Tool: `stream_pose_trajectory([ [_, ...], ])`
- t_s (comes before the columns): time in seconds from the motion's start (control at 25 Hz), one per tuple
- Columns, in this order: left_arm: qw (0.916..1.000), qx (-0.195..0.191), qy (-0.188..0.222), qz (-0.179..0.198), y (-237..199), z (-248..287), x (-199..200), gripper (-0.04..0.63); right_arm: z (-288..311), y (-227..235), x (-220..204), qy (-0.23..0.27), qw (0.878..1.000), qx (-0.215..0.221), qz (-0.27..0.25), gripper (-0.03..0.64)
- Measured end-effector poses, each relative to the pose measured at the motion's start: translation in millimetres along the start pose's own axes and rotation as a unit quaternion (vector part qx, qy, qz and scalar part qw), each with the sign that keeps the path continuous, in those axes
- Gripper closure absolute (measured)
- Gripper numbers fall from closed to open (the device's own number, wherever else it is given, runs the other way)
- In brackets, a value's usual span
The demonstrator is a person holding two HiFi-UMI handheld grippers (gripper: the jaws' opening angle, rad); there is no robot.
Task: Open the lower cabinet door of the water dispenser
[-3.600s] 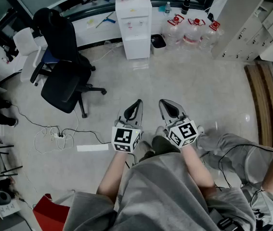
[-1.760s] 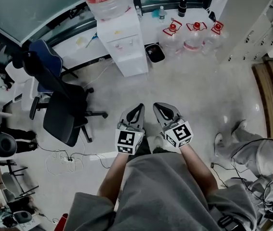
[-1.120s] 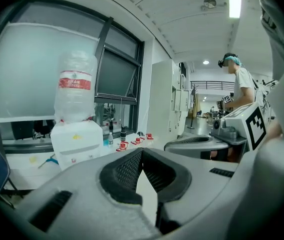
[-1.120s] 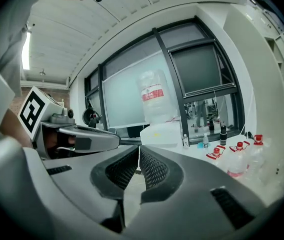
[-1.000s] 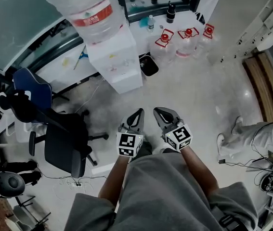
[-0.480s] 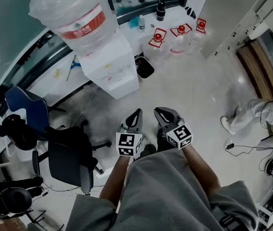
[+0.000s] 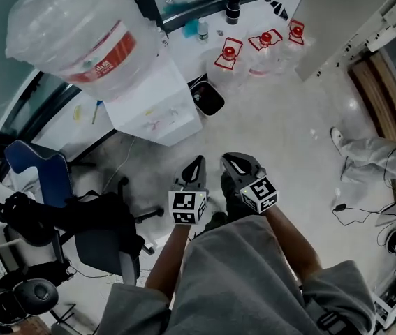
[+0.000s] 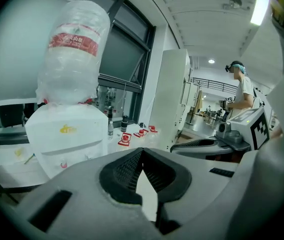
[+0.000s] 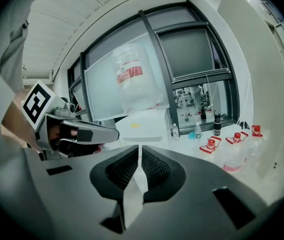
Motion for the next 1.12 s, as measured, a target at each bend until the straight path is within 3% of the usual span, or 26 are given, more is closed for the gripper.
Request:
stream_pose_trajectory([
  [0.32,0.9988,0.024,-0.033,-0.028,-10,77,9,0.586,42,69,-16,-0.014,1.0,0.025,0.014,0.603],
  [0.6,0.9961,0.04,-0.074,-0.025,-20,133,4,0.586,75,122,-39,-0.025,0.998,0.039,0.044,0.603],
  [1.12,0.9903,0.058,-0.123,-0.029,-66,185,-24,0.586,124,158,-80,-0.049,0.996,0.051,0.062,0.604],
])
Point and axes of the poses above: the fingertips, and each gripper's own axes: z forward along the fingers, y to its right, x out of its top, the point moved 10 cm from there along -z, backward along the fingers, and after that the axes turned 12 degrees about -z, right-handed, at the moved point
